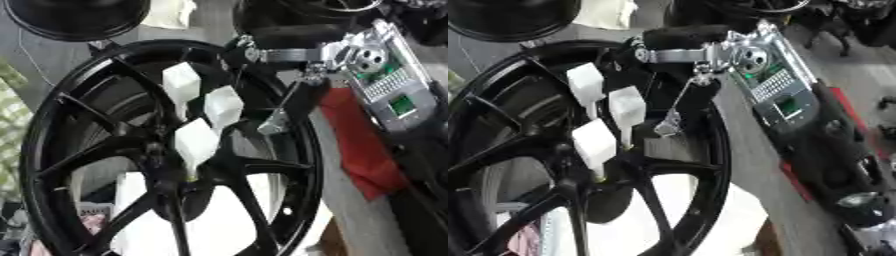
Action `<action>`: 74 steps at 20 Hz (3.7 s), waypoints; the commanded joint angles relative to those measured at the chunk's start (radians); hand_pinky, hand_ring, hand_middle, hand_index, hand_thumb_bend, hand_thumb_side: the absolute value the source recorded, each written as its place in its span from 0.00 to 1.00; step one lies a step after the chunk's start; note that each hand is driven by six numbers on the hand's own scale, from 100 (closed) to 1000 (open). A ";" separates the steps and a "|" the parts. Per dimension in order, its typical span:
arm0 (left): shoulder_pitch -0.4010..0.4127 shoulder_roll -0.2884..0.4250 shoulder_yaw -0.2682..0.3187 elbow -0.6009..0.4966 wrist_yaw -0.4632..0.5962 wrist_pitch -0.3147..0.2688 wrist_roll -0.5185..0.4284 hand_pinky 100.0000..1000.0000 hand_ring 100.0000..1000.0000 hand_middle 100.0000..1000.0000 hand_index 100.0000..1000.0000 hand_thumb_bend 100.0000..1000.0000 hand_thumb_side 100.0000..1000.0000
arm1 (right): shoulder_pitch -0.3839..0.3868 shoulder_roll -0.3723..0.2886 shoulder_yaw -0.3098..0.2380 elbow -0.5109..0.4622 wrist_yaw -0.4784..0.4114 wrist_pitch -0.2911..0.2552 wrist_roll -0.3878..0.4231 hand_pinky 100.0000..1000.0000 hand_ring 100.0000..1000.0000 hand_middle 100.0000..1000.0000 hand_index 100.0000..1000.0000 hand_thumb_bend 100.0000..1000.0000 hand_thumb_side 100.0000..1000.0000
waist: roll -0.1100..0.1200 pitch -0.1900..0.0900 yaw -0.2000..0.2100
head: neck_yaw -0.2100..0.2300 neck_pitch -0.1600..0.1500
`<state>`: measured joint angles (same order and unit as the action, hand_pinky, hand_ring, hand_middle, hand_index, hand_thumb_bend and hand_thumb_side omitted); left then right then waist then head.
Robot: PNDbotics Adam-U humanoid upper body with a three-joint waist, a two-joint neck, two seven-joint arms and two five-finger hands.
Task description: Pull the pin out of the wheel hub.
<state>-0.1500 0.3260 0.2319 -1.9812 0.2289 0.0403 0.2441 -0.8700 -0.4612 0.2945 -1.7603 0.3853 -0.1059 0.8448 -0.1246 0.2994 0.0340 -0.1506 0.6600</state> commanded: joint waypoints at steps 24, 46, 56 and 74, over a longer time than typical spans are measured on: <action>-0.014 0.010 0.004 -0.019 -0.004 0.001 -0.001 0.75 0.57 0.48 0.65 0.00 0.73 | 0.014 0.025 -0.006 -0.001 0.112 0.045 -0.042 0.81 0.77 0.64 0.74 0.40 0.00 | 0.003 -0.006 0.007 | -0.016 0.006; -0.016 0.005 0.002 -0.019 -0.007 0.003 -0.006 0.76 0.57 0.48 0.65 0.00 0.73 | 0.019 0.031 -0.006 0.031 0.137 0.033 -0.053 0.78 0.75 0.49 0.67 0.36 0.00 | 0.000 0.004 0.015 | -0.022 -0.001; -0.016 0.005 0.001 -0.019 -0.009 0.003 -0.006 0.76 0.57 0.48 0.65 0.00 0.73 | 0.022 0.031 -0.008 0.034 0.137 0.040 -0.058 0.76 0.72 0.41 0.60 0.30 0.00 | -0.002 0.007 0.017 | -0.024 -0.004; -0.019 0.007 0.001 -0.019 -0.009 0.001 -0.005 0.76 0.57 0.48 0.66 0.00 0.73 | 0.013 0.017 -0.016 0.033 0.116 0.046 -0.054 0.75 0.66 0.29 0.50 0.24 0.00 | -0.002 0.008 0.018 | -0.036 -0.013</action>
<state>-0.1592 0.3247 0.2316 -1.9812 0.2205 0.0440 0.2392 -0.8366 -0.4189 0.2943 -1.7219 0.5094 -0.0611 0.7921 -0.1324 0.3246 0.0507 -0.1809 0.6614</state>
